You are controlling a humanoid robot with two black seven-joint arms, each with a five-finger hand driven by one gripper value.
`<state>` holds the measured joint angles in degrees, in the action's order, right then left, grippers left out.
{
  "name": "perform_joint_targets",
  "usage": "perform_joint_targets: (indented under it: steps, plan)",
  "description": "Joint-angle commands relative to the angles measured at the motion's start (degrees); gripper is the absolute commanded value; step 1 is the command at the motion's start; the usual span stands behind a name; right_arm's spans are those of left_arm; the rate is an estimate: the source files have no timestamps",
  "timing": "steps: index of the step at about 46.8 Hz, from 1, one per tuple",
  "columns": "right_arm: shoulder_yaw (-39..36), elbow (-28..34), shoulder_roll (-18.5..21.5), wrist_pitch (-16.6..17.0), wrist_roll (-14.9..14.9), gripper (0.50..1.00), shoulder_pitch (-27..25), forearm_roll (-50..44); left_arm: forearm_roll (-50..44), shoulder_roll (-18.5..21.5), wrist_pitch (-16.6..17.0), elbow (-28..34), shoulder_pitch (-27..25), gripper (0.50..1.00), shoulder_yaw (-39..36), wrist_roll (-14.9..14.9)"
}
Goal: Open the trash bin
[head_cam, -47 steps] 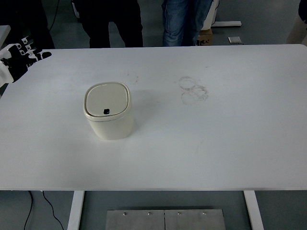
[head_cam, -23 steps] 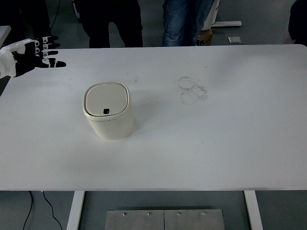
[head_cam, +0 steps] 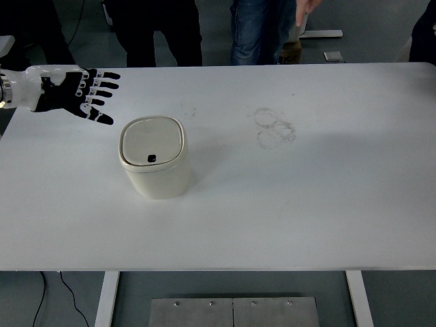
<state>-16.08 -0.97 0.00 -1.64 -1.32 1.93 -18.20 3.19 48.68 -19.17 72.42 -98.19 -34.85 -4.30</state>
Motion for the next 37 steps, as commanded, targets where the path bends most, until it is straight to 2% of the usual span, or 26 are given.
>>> perform_joint_targets:
  steps: [1,7,12,22,37]
  plan:
    - [0.00,0.00,0.00,0.05,0.00,0.989,0.01,0.01,2.52,-0.07,-1.31,2.28,-2.26,1.000,-1.18,1.39]
    - [0.00,0.00,0.00,-0.03,0.00,0.989,0.01,0.01,3.05,-0.16,-5.79,4.48,-5.52,1.000,-1.18,8.51]
    - [0.00,0.00,0.00,-0.03,0.00,0.989,0.01,0.01,3.14,-0.42,-6.41,5.97,-6.75,1.000,-1.18,13.00]
    - [0.00,0.00,0.00,-0.03,-0.08,0.989,0.01,-0.08,4.90,-0.69,-7.29,7.55,-10.26,1.000,-1.18,14.76]
    - [0.00,0.00,0.00,-0.03,0.00,0.989,0.01,0.01,4.99,-5.52,-7.73,8.17,-10.88,1.000,-1.18,15.38]
